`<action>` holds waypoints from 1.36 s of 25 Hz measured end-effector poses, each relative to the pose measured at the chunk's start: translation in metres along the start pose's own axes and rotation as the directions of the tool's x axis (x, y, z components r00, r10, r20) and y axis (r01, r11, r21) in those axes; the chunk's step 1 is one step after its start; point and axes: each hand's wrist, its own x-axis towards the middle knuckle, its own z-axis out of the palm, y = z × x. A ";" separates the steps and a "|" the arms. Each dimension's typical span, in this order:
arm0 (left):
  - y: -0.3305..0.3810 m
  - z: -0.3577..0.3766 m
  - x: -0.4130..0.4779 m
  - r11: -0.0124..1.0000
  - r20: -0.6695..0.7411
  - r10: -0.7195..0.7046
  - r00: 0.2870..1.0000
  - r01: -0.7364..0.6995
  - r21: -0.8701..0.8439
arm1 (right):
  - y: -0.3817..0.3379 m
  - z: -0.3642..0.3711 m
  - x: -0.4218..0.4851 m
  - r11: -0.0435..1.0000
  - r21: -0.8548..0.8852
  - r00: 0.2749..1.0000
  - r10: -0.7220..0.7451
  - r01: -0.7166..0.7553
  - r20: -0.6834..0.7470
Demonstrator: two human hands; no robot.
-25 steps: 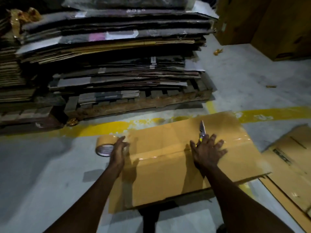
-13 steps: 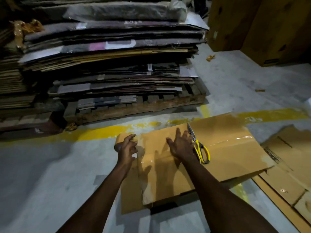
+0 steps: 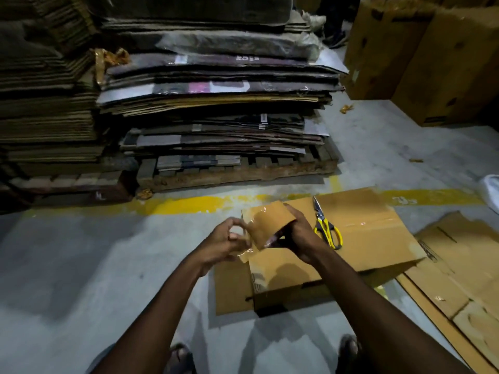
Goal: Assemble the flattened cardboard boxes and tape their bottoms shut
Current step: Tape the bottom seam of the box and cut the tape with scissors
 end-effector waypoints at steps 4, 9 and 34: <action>0.002 -0.007 0.027 0.928 -0.040 -0.128 0.991 0.134 0.346 | 0.011 0.007 0.028 0.941 -0.283 0.983 -0.173 0.183 0.060; -0.009 -0.029 0.091 0.956 0.007 -0.221 0.975 0.215 0.200 | 0.008 -0.018 0.072 0.946 -0.247 0.978 -0.209 0.209 0.028; -0.095 -0.091 0.353 0.596 -0.002 -0.009 1.000 0.007 0.803 | 0.138 0.023 0.162 0.961 -0.228 0.963 -0.198 0.155 -0.183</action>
